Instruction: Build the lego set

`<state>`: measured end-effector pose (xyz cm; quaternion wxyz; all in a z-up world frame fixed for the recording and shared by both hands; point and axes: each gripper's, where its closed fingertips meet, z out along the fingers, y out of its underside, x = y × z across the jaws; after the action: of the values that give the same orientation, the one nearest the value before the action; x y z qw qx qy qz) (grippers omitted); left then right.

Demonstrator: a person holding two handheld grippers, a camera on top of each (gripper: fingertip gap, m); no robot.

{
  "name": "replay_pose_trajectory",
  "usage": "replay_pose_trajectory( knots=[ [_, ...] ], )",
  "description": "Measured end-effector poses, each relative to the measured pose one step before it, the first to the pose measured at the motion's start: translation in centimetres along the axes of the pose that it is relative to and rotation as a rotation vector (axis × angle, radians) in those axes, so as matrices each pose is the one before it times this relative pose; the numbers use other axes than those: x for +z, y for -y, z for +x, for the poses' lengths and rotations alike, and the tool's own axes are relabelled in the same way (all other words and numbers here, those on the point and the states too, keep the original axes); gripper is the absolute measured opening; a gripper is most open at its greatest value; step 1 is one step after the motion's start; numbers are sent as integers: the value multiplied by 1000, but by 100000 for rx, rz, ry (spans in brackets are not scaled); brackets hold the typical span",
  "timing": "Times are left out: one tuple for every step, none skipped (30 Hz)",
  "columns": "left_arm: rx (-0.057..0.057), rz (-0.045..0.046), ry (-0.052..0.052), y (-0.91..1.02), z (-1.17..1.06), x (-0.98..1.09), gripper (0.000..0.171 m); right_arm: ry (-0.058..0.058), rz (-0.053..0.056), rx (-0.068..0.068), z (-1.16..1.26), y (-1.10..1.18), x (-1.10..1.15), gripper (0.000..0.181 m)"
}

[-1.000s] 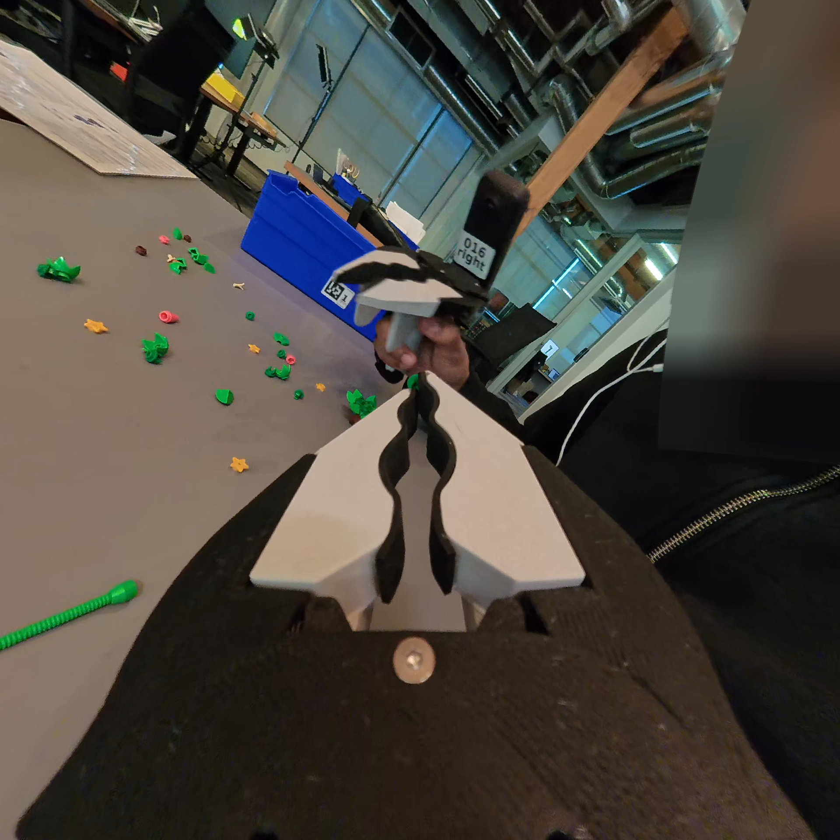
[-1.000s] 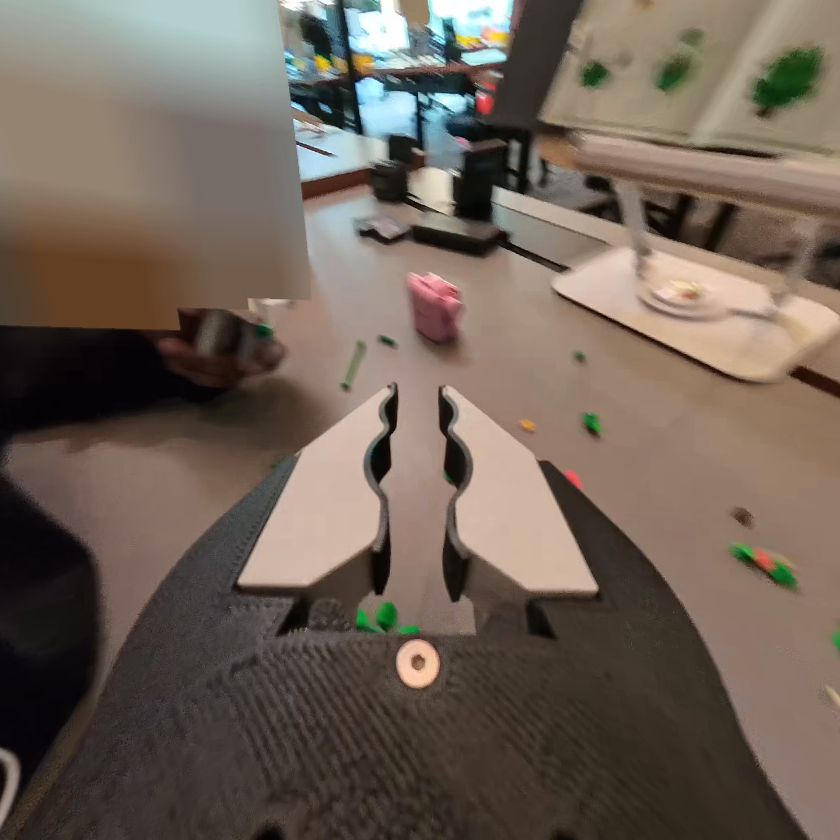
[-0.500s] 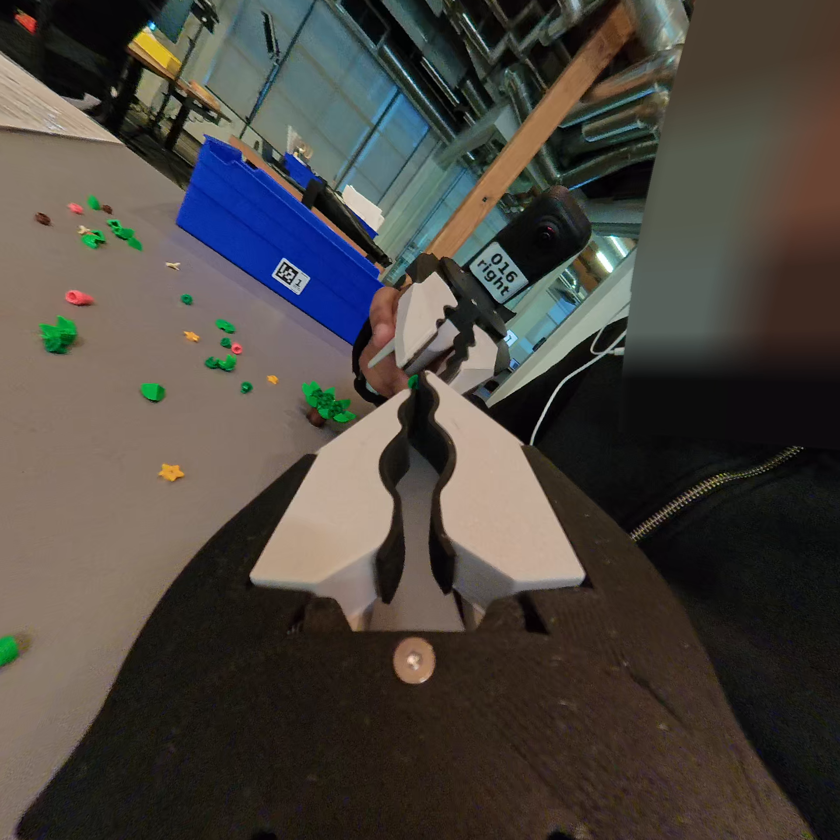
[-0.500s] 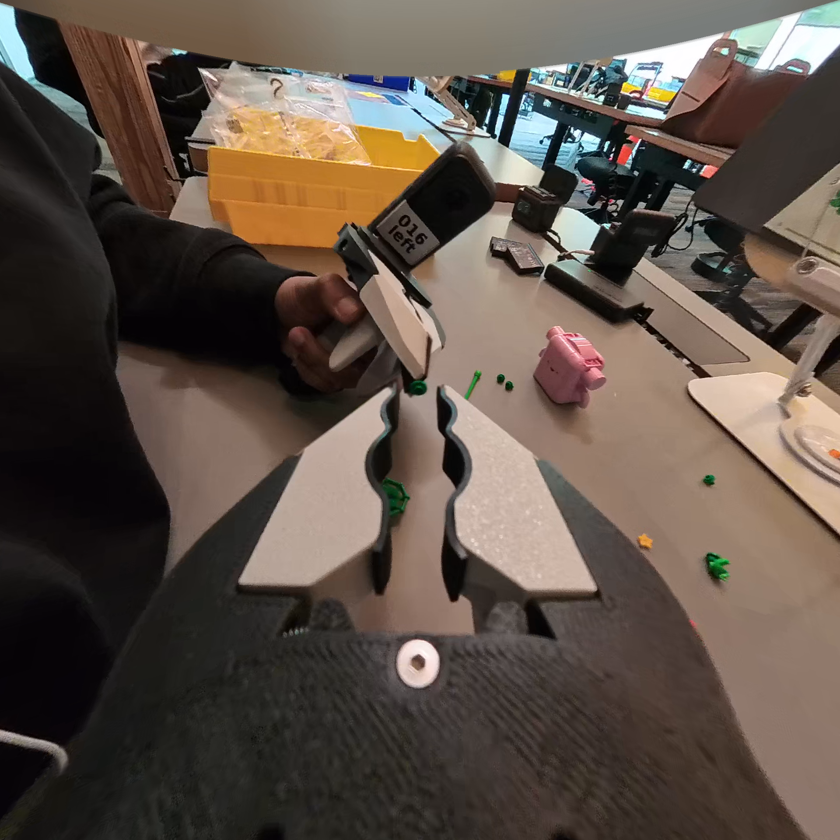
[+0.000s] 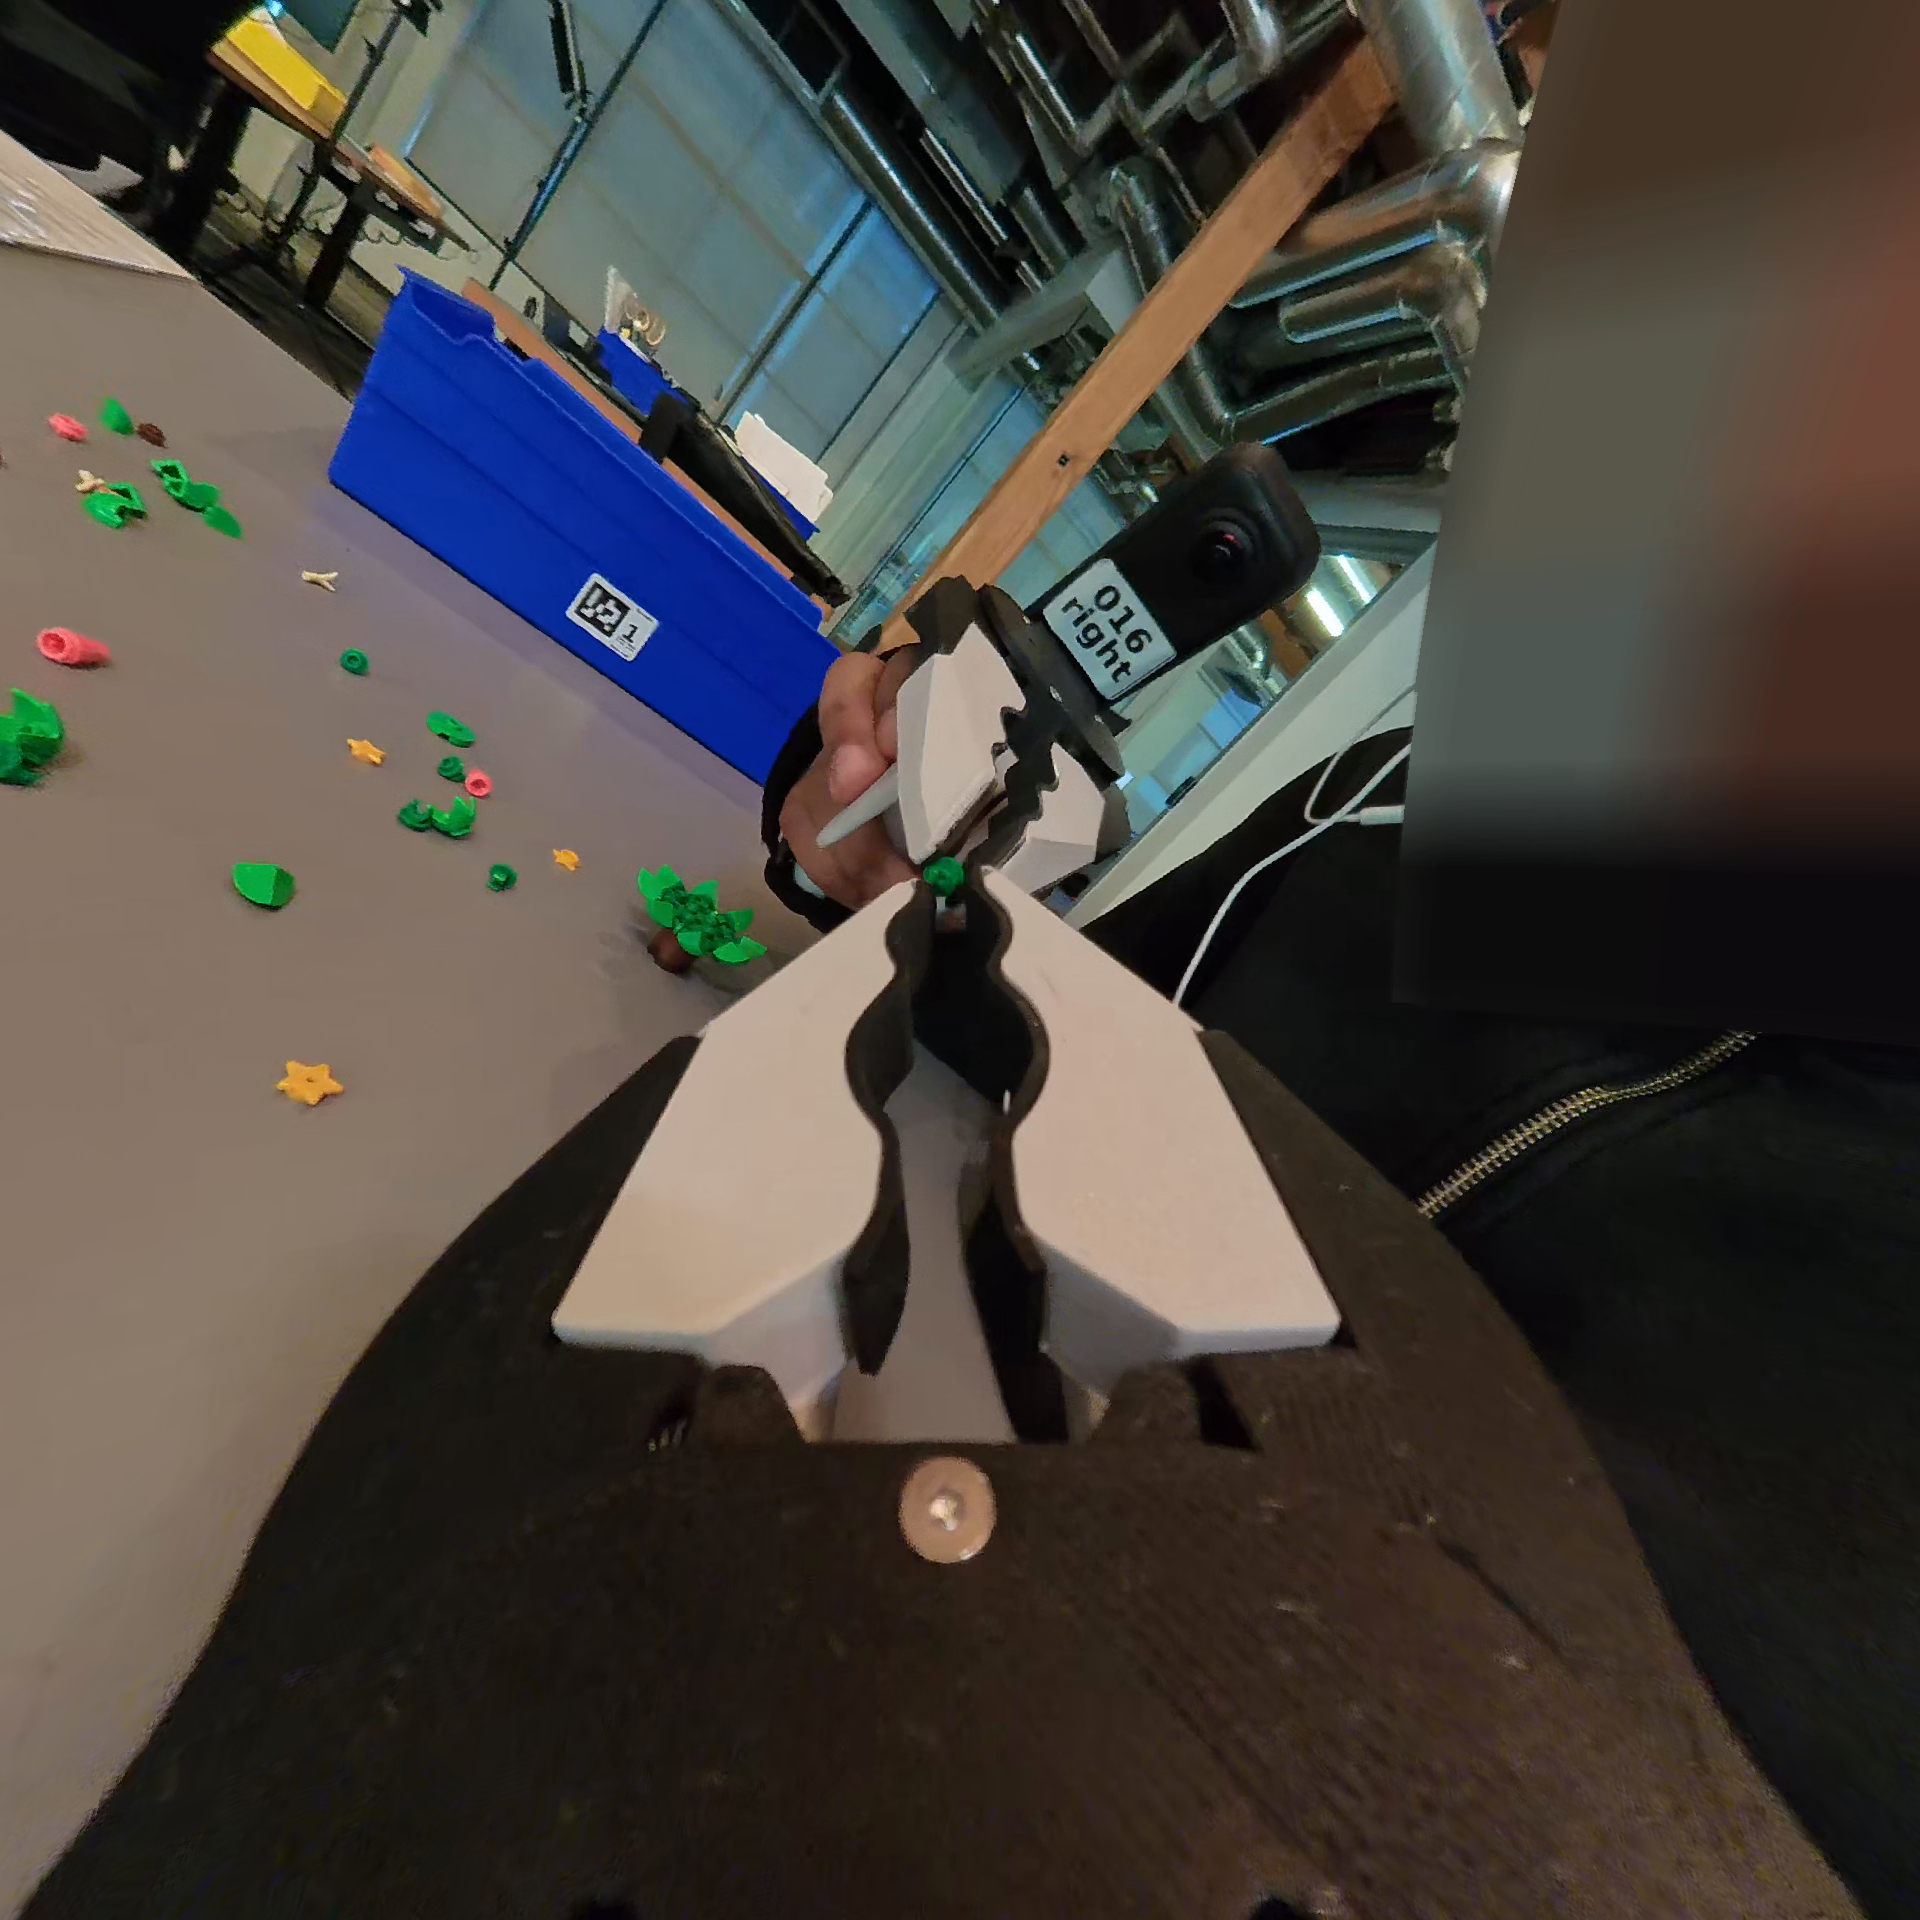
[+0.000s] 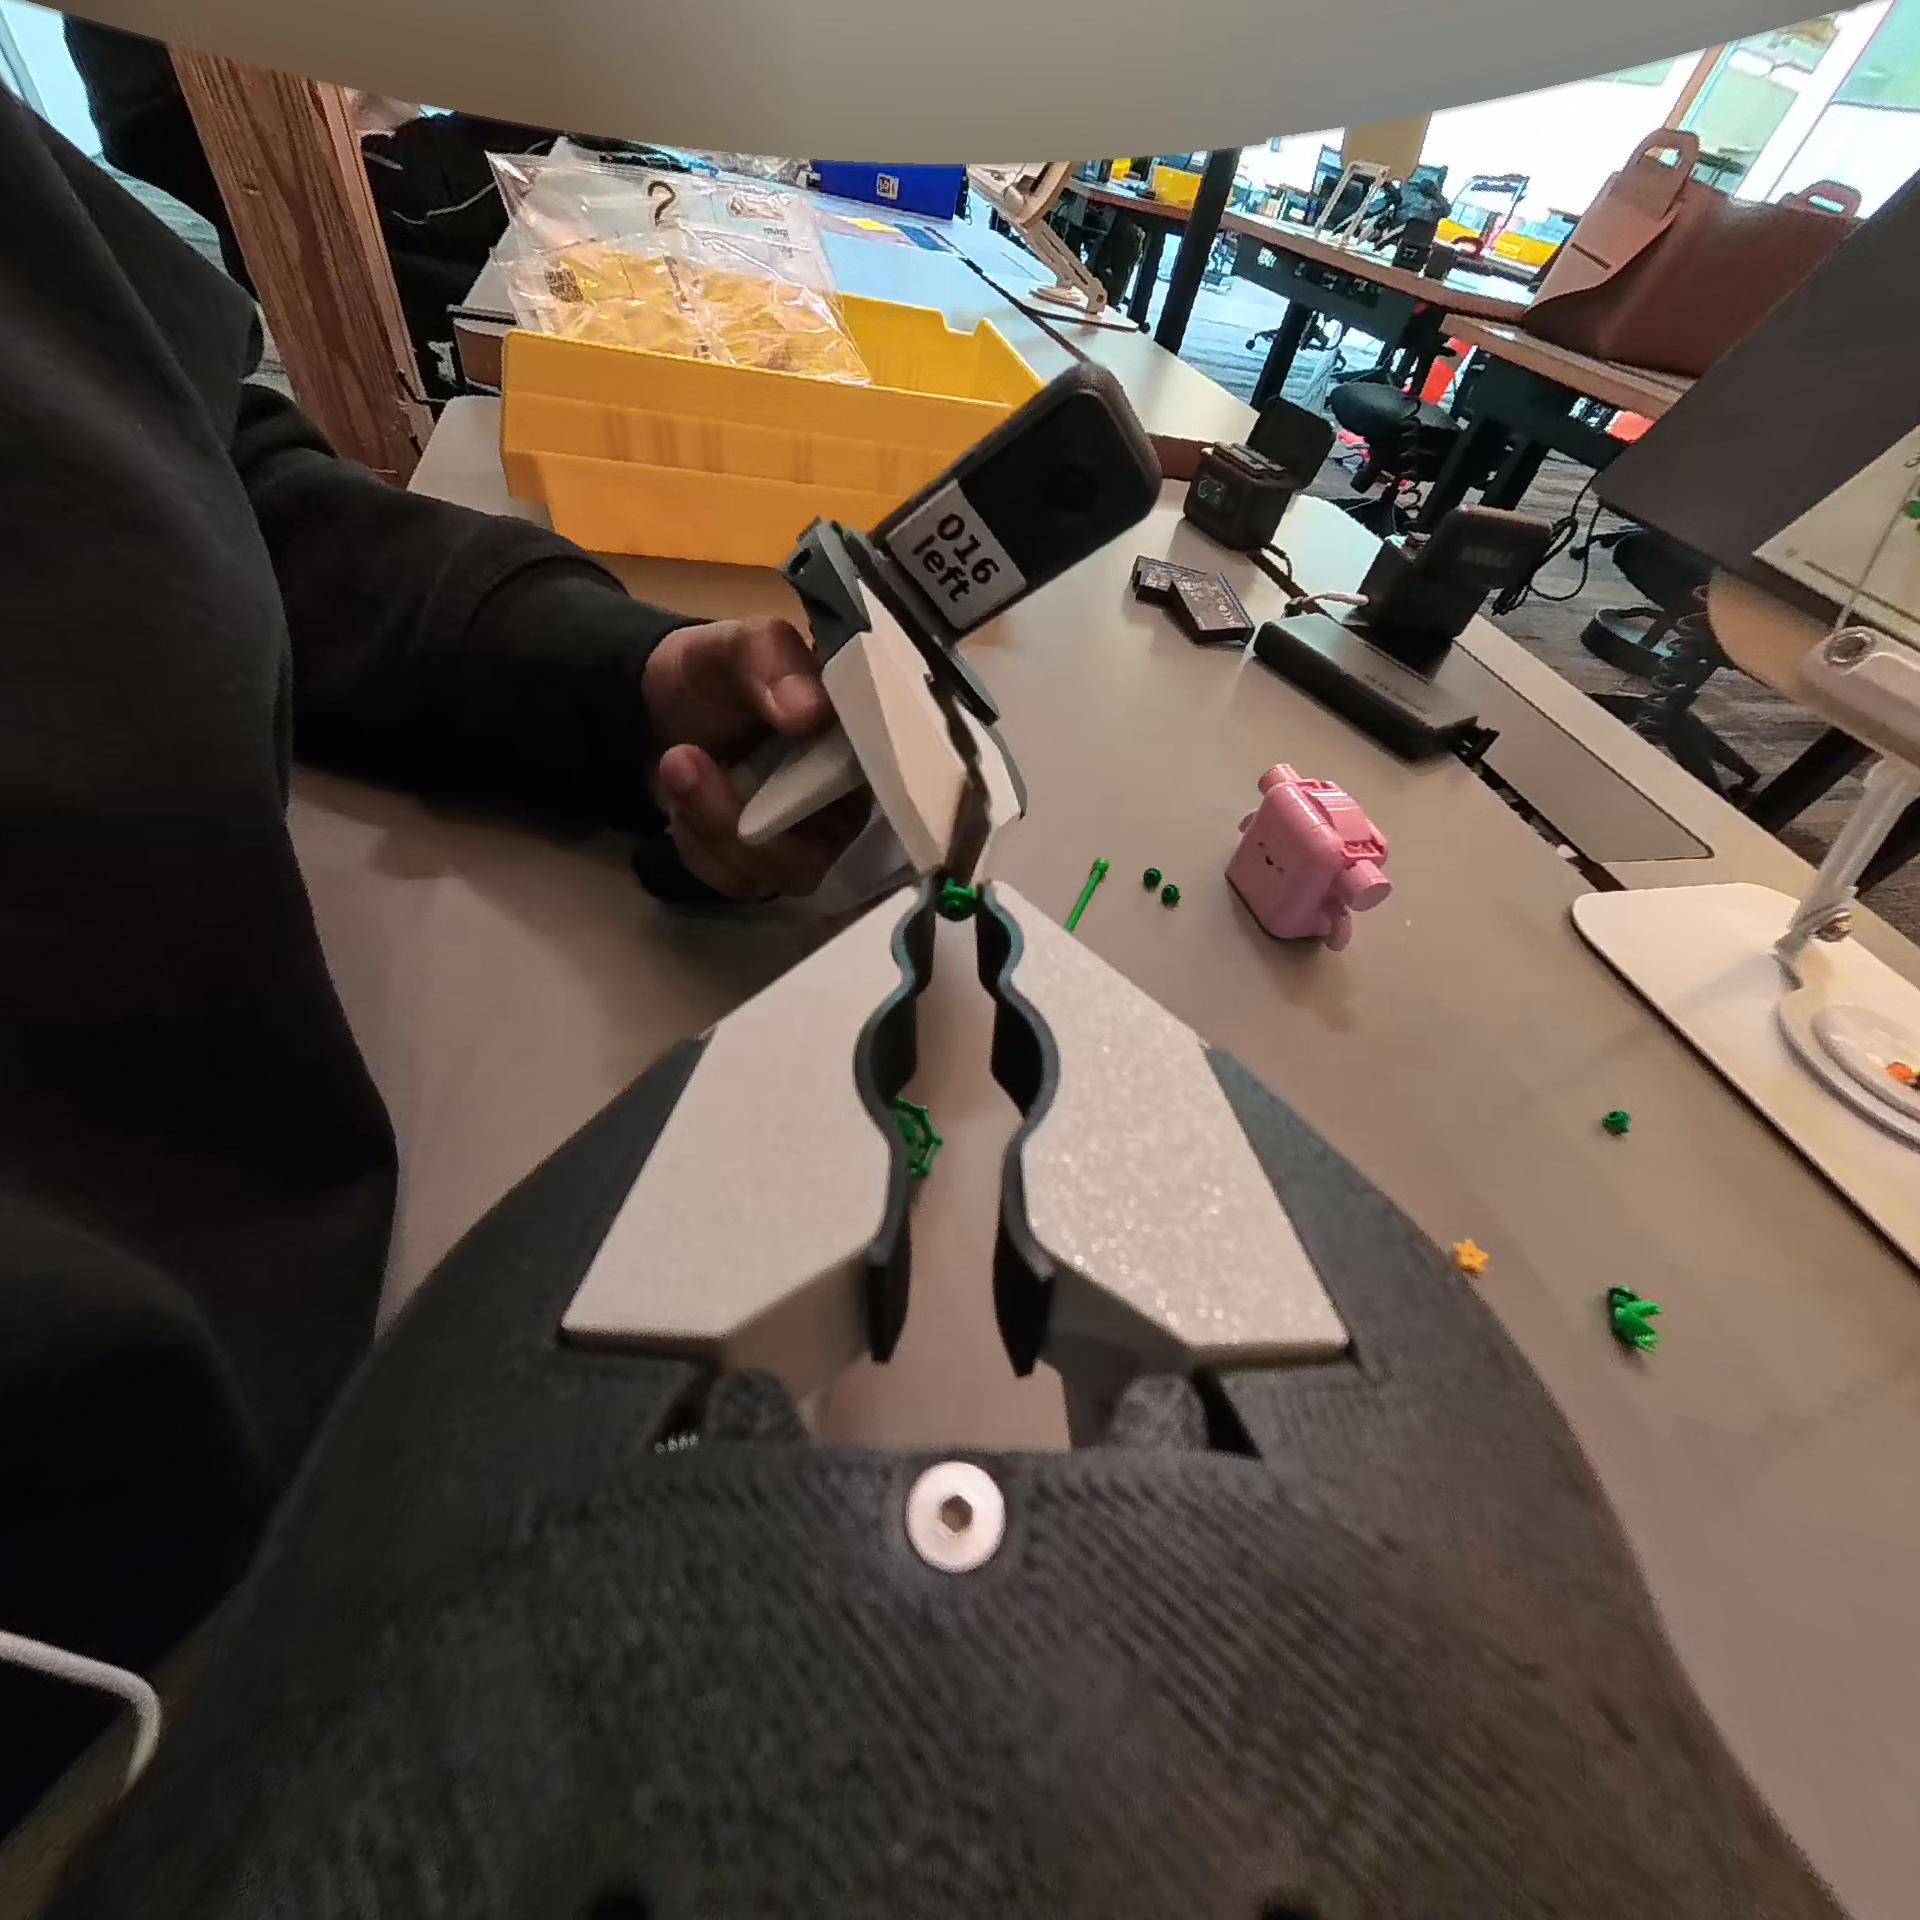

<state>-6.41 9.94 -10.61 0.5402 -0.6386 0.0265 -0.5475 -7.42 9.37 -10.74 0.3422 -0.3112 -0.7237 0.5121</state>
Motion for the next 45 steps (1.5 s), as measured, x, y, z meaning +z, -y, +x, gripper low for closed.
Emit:
replay_pose_trajectory(
  knots=[
    [-1416,244,-1181,22,106,-5,0,-81,187,-578,6,18,-52,6],
    [-1406,-39,-1017,-21,65,6,0,430,294,-328,-57,34,-63,6],
    [-1238,-166,-603,-47,13,20,0,241,285,-207,-30,26,-45,6],
    [-936,-115,-471,-37,16,17,0,-51,100,-389,8,6,-47,6],
    [-973,-218,-528,-67,36,32,0,97,74,-790,-40,10,-23,6],
    [-1285,-412,-693,-78,32,38,0,-95,121,-1209,-53,28,-33,5],
    [-1585,-130,-608,-51,-2,10,0,-449,-13,-1638,-20,17,-22,5],
    [-1702,-86,-782,-37,13,8,0,-370,-255,-2440,-72,-5,-20,5],
    [-1636,74,-958,-21,35,-5,0,-728,-462,-3224,-48,-40,-15,5],
    [-1614,178,-987,9,41,-5,0,-1073,-797,-3284,-22,-86,2,5],
    [-1587,119,-885,-7,34,-9,1,-955,-948,-3136,-40,-126,43,5],
    [-1562,45,-778,-9,21,0,2,-774,-854,-2726,-56,-113,57,5],
    [-1523,-155,-232,-52,-71,-12,3,-384,-547,-2380,-99,-61,52,5],
    [-1496,-286,33,-64,-110,8,2,-41,-474,-1910,-126,-45,57,5],
    [-1372,-246,324,-67,-156,26,1,-17,-357,-1500,-119,-34,51,5],
    [-1145,-244,131,-81,-104,16,1,-257,-319,-1441,-49,-41,27,5],
    [-1160,-134,-28,-40,-79,3,0,-290,-325,-1372,-36,-41,6,5],
    [-949,53,-46,5,-51,6,0,-371,-419,-1150,-10,-63,14,5],
    [-678,-24,66,-11,-52,-12,0,-277,-331,-1282,-20,-40,1,5],
    [-684,-226,-7,-34,-41,3,0,-313,-261,-1381,-35,-38,-2,5],
    [-585,-147,-8,-12,-28,0,0,-290,-167,-1257,-28,-34,3,5],
    [-472,-273,-78,-41,-23,6,0,-115,-70,-1229,-56,-2,-12,5],
    [-534,-354,-325,-52,16,0,0,-83,77,-1146,-47,18,-14,5],
    [-715,-119,-468,-22,17,8,0,-116,46,-891,-33,24,-9,5],
    [-729,49,-428,-9,10,11,0,-100,-72,-472,-16,-17,-2,5],
    [-312,27,-33,-2,-41,-3,0,73,-241,4,-11,-51,5,5],
    [129,-66,409,-3,-68,-13,0,178,-325,591,2,-73,27,5],
    [467,-34,648,16,-83,-20,0,308,-193,1380,11,-67,43,5],
    [935,33,772,35,-81,-46,0,467,3,2070,25,-54,50,5],
    [1207,60,1014,49,-105,-44,0,661,30,2348,18,-59,38,6],
    [1190,44,968,41,-69,-46,0,1030,-114,2146,-27,-89,31,8],
    [1025,210,339,77,36,-41,0,444,-54,1816,40,-83,24,11],
    [1058,325,376,95,31,-47,0,-11,-39,1351,85,-71,0,13],
    [1174,149,731,60,-13,-35,0,-65,77,913,90,-25,-30,14],
    [1179,-183,686,9,-22,-34,0,-219,328,566,77,47,-58,14],
    [920,-276,368,-16,25,6,0,-219,694,262,63,112,-81,13],
    [481,-302,72,-25,35,19,0,27,874,154,20,160,-94,11],
    [153,-197,-73,-34,33,22,0,85,713,56,3,123,-70,10],
    [-49,-93,-240,-31,28,34,0,110,329,-59,-16,54,-34,9],
    [-216,-180,-320,-50,30,31,0,158,-150,-118,-22,-38,-5,9],
    [-264,-166,-18,-42,-26,28,0,251,-184,-184,-56,-38,9,8],
    [-220,107,-99,-3,-18,-4,0,181,30,-120,-54,10,3,7],
    [-308,117,-374,11,32,-9,0,376,199,-85,-72,38,7,6],
    [-209,61,-351,3,32,-3,0,372,164,-63,-73,33,5,4],
    [-68,153,-76,16,7,9,0,120,-29,-75,-24,1,-5,4]
  ],
)
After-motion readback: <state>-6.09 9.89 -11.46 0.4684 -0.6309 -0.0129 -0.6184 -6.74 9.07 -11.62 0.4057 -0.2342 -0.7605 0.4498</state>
